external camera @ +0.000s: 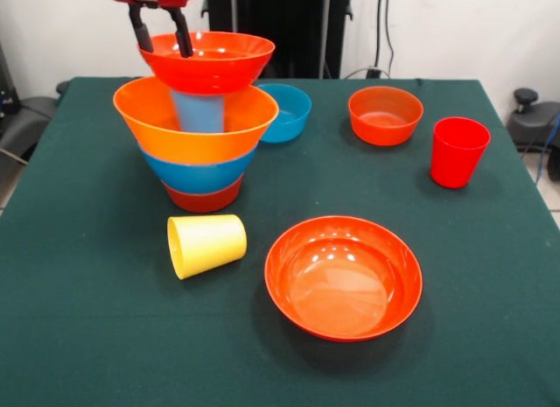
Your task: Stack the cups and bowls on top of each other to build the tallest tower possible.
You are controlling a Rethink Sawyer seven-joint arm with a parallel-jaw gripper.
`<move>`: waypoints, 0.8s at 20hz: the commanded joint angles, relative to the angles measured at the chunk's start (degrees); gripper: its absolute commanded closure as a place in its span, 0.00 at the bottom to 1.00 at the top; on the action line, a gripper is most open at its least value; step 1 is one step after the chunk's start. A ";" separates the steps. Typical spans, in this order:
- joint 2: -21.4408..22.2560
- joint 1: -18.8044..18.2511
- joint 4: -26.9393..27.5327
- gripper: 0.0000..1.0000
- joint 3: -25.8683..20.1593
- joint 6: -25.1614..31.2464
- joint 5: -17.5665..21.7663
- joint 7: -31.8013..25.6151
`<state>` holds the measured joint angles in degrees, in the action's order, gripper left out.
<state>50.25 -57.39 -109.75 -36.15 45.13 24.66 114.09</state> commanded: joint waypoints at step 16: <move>3.65 2.31 3.26 0.00 -2.73 5.85 2.02 -9.99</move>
<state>53.75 -57.76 -109.08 -36.60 45.19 24.81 114.09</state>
